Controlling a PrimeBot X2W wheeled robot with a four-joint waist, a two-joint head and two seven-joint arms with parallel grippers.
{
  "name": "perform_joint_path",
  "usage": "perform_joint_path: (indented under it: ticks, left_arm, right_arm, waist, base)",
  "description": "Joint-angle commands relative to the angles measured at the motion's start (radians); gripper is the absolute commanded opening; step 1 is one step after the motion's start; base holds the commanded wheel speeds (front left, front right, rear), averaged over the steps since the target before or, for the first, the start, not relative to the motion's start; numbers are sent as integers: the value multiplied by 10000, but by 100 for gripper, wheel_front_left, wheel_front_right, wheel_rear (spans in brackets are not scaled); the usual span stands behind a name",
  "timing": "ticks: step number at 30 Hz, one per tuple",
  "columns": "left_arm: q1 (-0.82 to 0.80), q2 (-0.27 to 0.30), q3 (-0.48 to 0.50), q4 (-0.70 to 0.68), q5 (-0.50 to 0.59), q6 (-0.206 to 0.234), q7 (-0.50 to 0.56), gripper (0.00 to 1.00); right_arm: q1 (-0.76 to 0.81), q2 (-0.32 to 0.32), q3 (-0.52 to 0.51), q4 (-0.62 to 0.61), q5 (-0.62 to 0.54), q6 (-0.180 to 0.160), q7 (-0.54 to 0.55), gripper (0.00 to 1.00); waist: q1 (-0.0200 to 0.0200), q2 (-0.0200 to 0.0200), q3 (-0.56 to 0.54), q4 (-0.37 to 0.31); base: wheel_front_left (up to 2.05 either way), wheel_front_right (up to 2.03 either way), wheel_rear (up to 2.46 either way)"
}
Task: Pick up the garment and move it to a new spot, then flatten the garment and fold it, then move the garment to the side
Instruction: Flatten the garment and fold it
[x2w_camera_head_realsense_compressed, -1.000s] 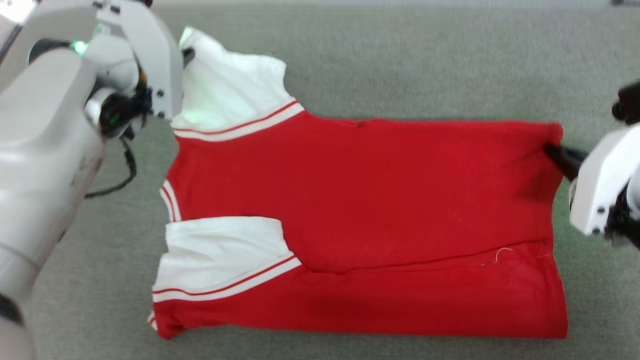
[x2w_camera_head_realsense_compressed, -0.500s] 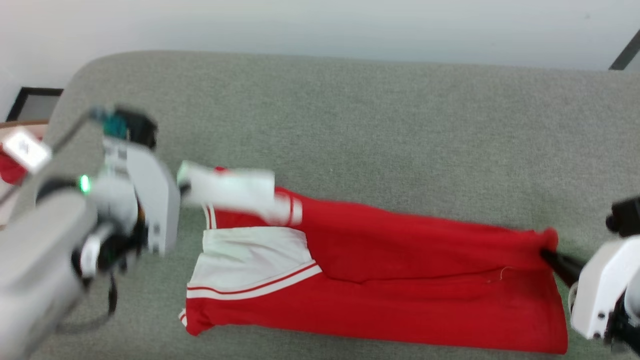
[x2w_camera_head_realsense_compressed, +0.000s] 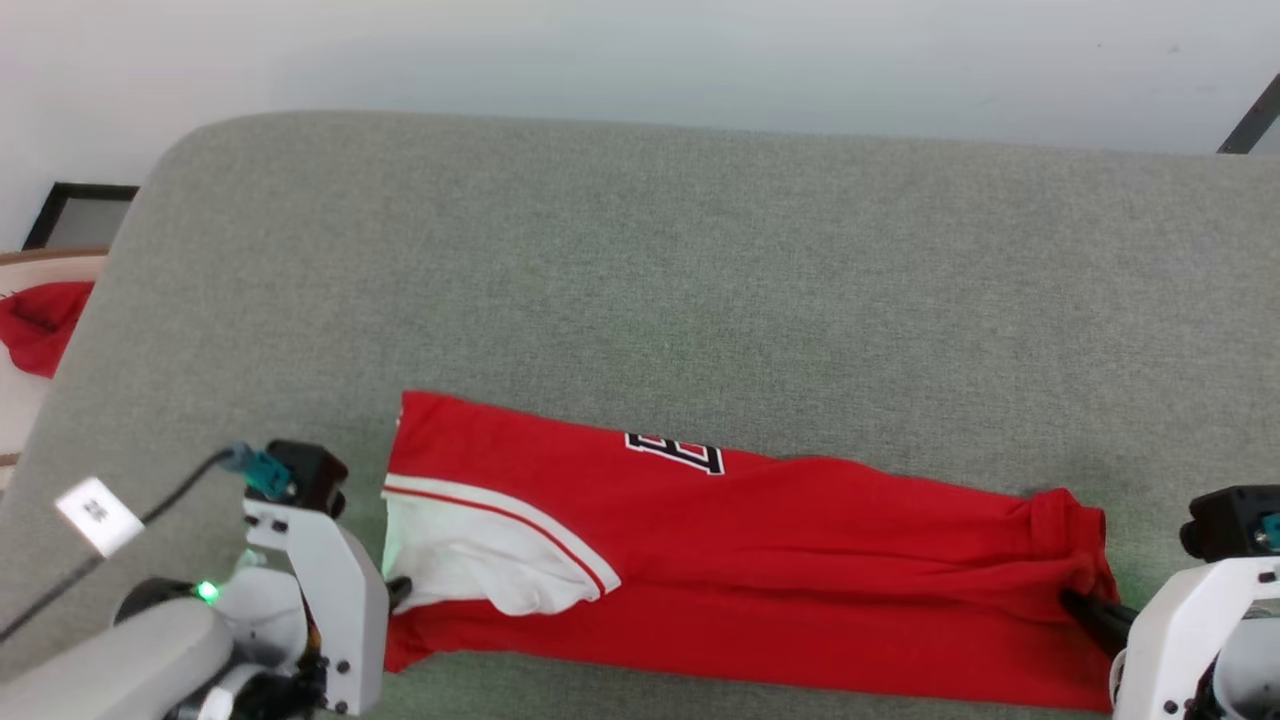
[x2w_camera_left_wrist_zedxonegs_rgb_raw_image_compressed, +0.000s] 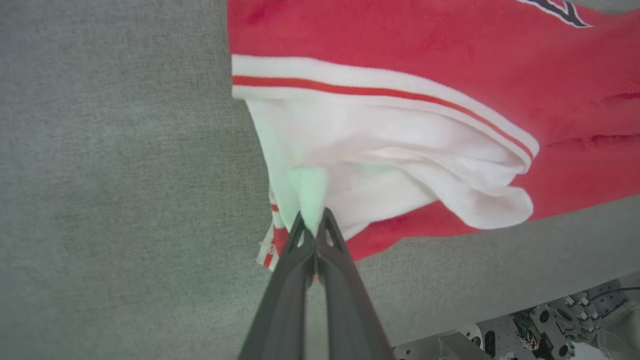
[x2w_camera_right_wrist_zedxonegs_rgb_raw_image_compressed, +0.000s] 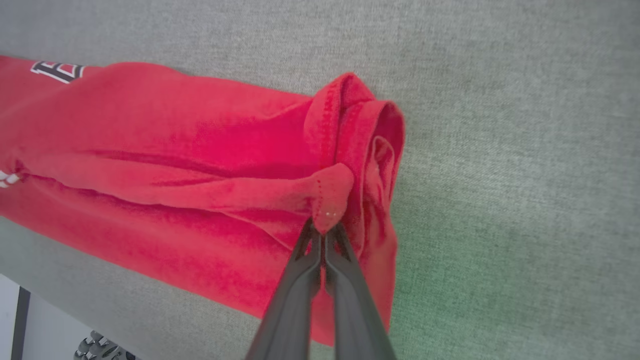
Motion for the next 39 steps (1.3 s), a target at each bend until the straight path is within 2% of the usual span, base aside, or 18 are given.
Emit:
perform_joint_path:
  ticks: [1,2,3,4,5,6,7,15,19,26,29,33,37,39]
  left_arm:
    - [151,-50,-67,66,65,-55,-98,27]
    - [190,-70,-93,105,90,-87,-120,37]
    - [219,-80,-122,121,149,-112,-179,48]
    - [244,-69,-119,126,179,-133,-241,93]
    - [293,-55,-107,148,174,-117,-304,100]
    - [350,-2,-110,131,174,-110,-355,100]
    - [395,37,-76,101,156,-91,-438,100]
    - [1064,342,226,-283,214,-41,-1769,100]
    - [1510,301,493,-343,333,-133,-2999,100]
    - [2309,73,1027,-125,678,-259,-5516,100]
    - [2652,-27,1367,28,826,-222,-6192,100]
    - [3188,-335,2226,234,1271,-200,-6430,100]
    - [4096,-1038,3970,276,2219,-230,-6423,100]
    - [4580,-1450,4790,278,2755,-379,-6424,100]
  right_arm:
    - [8,44,75,102,69,-8,-44,0]
    - [-19,48,140,179,114,-8,-9,0]
    - [-40,31,184,224,135,-8,-6,9]
    - [-82,39,184,247,154,-8,-77,47]
    - [-95,52,175,296,178,-8,-132,83]
    - [-65,54,214,333,206,-8,-142,98]
    - [-29,47,281,348,286,-8,-203,100]
    - [468,-105,464,316,791,-8,-930,100]
    - [738,-217,407,299,806,-8,-1688,100]
    - [1113,-21,347,386,875,-5,-2945,100]
    - [1205,55,156,521,652,-5,-3242,100]
    - [1228,151,-135,680,440,-5,-3246,100]
    - [1079,265,-565,719,146,-5,-2975,100]
    - [955,325,-688,735,49,-5,-2810,100]
  waist:
    - [0,0,-68,-18]
    - [0,0,-120,-34]
    - [0,0,-174,-45]
    - [0,0,-244,-55]
    - [0,0,-338,-56]
    - [0,0,-419,-65]
    - [0,0,-511,-72]
    - [0,0,-1206,-64]
    - [0,0,-1515,-68]
    - [0,0,-1886,-30]
    - [0,0,-1949,9]
    - [0,0,-1887,93]
    - [0,0,-1668,212]
    - [0,0,-1491,262]
  base:
    - [0,0,0]
    - [0,0,0]
    - [0,0,0]
    - [0,0,0]
    - [0,0,0]
    - [0,0,0]
    - [0,0,0]
    - [0,0,0]
    - [0,0,0]
    - [0,0,0]
    - [0,0,0]
    - [0,0,0]
    - [0,0,0]
    - [0,0,0]
